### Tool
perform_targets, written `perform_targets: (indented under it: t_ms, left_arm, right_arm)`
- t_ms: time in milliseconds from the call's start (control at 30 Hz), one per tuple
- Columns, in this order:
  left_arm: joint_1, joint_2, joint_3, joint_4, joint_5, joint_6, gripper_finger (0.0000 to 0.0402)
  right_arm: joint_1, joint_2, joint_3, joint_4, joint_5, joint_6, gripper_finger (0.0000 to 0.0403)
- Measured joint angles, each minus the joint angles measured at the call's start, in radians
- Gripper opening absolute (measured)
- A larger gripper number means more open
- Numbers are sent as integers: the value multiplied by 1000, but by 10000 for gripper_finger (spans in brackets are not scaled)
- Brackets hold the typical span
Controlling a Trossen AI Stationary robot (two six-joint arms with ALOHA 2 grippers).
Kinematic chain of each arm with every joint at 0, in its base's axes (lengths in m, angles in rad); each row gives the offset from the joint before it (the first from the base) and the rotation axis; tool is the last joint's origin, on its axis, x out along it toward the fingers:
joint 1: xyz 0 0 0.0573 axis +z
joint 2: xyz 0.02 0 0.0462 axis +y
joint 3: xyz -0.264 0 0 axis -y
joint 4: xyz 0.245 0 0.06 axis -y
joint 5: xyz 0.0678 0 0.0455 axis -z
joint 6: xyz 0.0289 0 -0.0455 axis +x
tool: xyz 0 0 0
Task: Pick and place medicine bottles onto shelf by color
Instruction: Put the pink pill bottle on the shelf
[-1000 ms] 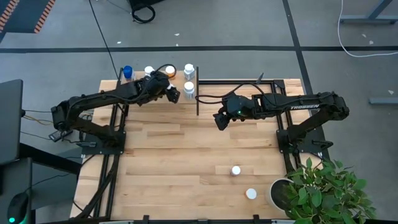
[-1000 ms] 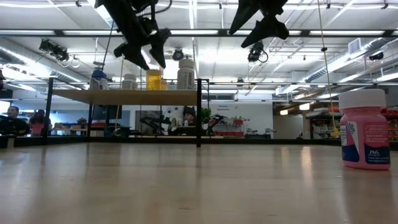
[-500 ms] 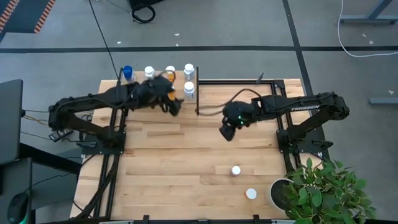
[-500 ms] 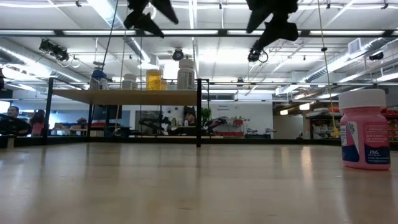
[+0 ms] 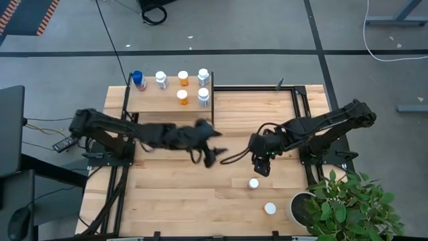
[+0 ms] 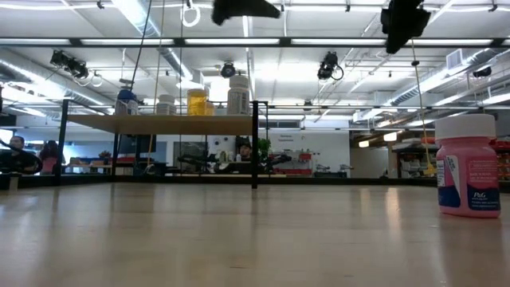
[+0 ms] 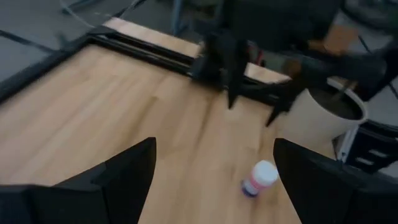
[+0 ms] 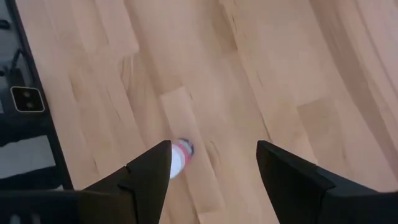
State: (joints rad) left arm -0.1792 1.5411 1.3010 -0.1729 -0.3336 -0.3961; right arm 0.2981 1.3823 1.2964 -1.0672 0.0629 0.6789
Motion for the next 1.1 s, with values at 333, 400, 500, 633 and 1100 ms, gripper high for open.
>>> perform_targets:
  t_ms: [333,400,500,633,1100]
  left_arm:
    - [-88,274,0,371,-2,51,327]
    - [-101,326,-1,425,-2,68,327]
    - [-113,395,-1,536,0,70,327]
    - [-124,480,-1,720,-2,149,327]
    - [-109,664,76,765,80,258,327]
  right_arm:
    - [105,-64,0,-58,43,92,243]
    - [120,-83,0,-55,60,104,243]
    - [132,-110,0,-54,83,122,243]
    - [132,-128,0,-54,94,142,243]
    - [132,-124,0,-53,95,184,243]
